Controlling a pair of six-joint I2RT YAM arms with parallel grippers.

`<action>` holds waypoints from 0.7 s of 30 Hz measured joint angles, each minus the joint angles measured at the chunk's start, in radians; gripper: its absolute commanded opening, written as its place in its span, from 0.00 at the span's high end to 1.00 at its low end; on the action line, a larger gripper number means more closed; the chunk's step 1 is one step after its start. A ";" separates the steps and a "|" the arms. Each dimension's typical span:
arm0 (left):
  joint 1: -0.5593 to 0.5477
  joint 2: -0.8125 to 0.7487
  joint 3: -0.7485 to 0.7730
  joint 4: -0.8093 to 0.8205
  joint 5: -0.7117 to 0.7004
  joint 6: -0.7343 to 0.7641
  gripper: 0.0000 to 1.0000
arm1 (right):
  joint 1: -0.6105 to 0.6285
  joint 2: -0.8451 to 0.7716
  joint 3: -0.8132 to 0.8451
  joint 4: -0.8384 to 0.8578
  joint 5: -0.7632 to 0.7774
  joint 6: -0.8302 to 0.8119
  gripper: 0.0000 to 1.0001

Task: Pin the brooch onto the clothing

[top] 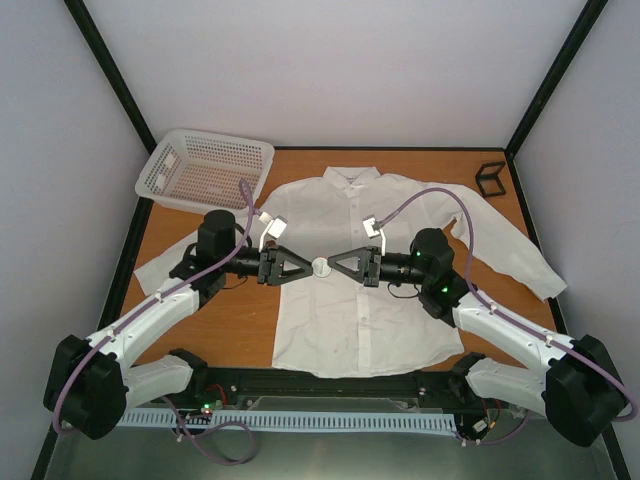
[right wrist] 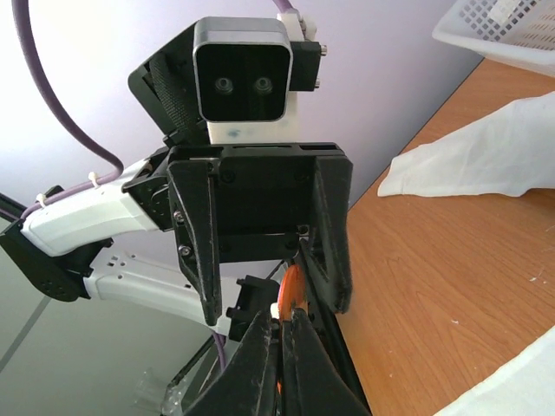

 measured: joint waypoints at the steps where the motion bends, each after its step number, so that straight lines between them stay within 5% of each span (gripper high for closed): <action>1: 0.000 0.004 0.005 -0.002 0.006 0.006 0.51 | 0.000 0.004 0.000 0.000 0.000 0.000 0.97; 21: -0.015 0.047 0.028 -0.019 0.026 0.042 0.99 | 0.008 0.026 0.002 0.010 -0.011 -0.001 0.97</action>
